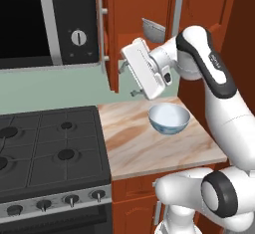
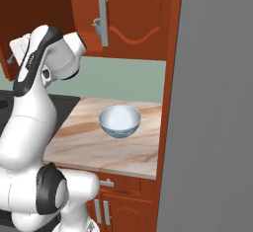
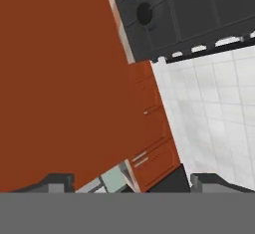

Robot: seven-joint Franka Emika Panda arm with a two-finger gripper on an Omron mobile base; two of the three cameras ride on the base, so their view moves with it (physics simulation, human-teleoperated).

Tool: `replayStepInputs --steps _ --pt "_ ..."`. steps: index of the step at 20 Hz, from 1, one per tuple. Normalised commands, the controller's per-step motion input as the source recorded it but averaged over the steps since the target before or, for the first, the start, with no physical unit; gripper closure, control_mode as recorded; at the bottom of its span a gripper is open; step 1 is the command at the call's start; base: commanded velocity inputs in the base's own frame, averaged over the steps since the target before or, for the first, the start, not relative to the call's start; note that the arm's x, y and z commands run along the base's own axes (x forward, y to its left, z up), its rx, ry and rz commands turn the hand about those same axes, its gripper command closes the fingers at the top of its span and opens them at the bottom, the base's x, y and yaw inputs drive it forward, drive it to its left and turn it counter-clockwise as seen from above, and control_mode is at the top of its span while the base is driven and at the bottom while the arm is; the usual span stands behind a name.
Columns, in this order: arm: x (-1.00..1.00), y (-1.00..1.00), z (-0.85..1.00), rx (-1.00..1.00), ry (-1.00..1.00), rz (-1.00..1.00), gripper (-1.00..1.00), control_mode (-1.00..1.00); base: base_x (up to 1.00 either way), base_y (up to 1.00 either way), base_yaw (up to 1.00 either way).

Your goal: Open the cabinet and setup a tea strainer by placing it in the bowl upright.

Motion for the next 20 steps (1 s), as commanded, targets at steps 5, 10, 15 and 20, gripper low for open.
replayStepInputs --steps 5,10,15,20 --pt "0.03 -0.28 -0.06 -0.02 -0.01 -0.02 -1.00 -1.00 0.00 0.00 0.00" --pt "-0.02 -0.73 -0.07 -0.02 -0.04 -0.08 -1.00 -1.00 0.00 0.00 0.00" --pt "-0.21 -0.53 0.00 -0.02 -0.07 -0.12 -1.00 -1.00 0.00 0.00 0.00" --pt "0.01 -0.61 0.00 -0.17 -0.13 -0.07 -1.00 -1.00 0.00 0.00 0.00"
